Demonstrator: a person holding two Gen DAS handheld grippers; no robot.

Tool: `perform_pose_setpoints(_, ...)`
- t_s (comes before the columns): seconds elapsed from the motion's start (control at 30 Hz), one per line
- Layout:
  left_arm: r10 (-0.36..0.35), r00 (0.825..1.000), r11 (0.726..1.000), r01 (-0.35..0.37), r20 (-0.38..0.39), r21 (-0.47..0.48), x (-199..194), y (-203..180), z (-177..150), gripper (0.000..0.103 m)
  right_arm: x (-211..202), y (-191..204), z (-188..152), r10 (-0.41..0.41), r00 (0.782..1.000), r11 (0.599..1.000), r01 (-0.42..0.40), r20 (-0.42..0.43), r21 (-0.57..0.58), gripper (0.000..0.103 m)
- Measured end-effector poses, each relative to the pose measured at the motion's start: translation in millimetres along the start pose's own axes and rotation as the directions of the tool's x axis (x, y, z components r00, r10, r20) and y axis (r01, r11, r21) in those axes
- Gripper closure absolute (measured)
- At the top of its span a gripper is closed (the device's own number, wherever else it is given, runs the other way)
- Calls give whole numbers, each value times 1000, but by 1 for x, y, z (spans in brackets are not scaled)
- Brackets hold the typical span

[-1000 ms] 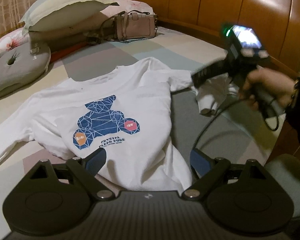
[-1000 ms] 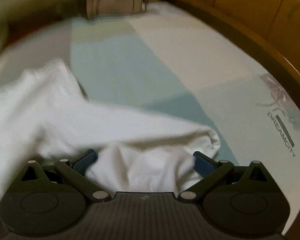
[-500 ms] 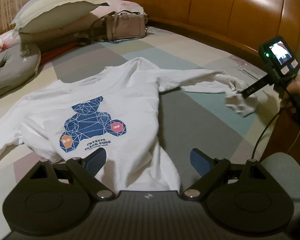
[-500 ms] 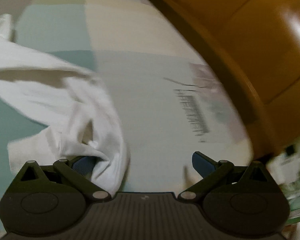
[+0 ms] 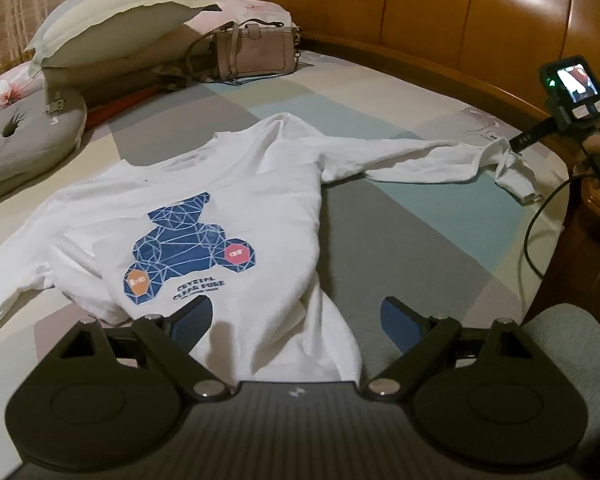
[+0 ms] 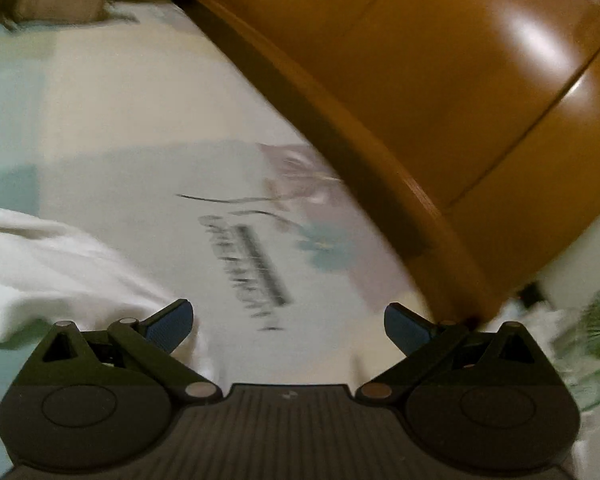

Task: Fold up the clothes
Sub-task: 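Regrasp the sleeve with the right gripper and tug it straight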

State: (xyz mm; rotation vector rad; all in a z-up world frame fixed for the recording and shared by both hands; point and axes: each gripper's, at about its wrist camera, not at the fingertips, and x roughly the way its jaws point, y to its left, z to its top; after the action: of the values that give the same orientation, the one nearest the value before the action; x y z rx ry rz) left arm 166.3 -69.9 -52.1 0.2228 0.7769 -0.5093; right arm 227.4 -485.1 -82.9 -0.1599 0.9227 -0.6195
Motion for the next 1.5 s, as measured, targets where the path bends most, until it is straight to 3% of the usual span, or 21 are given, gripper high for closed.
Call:
perform_pose_setpoints(0.17,1,1000,1000,-1,-3,7,3,-4,2,12,-22,12,10,240,967,971,-240,89,-10,1)
perform_pose_setpoints(0.3,4,1000,1000,-4,-15,8,5,-5,1,12,-17,33,29,401,911,916,-399,90,-47,7)
perform_pose_setpoints(0.43,14,1000,1000,-14,-27,7,8,-4,1,12,-23,68,40,501,862,861,-487,75,-145,14)
perform_pose_setpoints(0.53,20,999,1000,-20,-35,6,11,-2,2,12,-32,100,36,539,839,813,-497,70,-305,21)
perform_pose_setpoints(0.57,21,999,1000,-21,-37,6,12,-2,3,12,-34,110,33,538,841,797,-484,61,-361,24)
perform_pose_setpoints(0.73,11,999,1000,-11,-41,1,17,1,2,12,-36,140,19,468,880,754,-350,81,-555,31)
perform_pose_setpoints(0.87,13,999,1000,-14,-49,-6,22,1,1,12,-28,132,26,458,884,771,-343,93,-536,41)
perform_pose_setpoints(0.93,7,999,1000,-8,-49,-7,23,1,2,12,-20,129,33,468,880,774,-360,87,-521,63)
perform_pose_setpoints(1.0,4,999,1000,-5,-48,-6,23,0,2,12,-18,128,35,506,861,756,-409,59,-511,84)
perform_pose_setpoints(1.13,6,999,1000,-7,-43,-11,21,2,1,12,-34,131,31,552,833,723,-448,50,-526,96)
perform_pose_setpoints(1.3,10,1000,1000,-11,-29,-27,13,6,-1,12,-79,121,21,636,771,678,-531,43,-509,97)
perform_pose_setpoints(1.5,8,1000,999,-8,-15,-38,7,9,-3,12,-121,136,-3,757,647,538,-696,-91,-476,97)
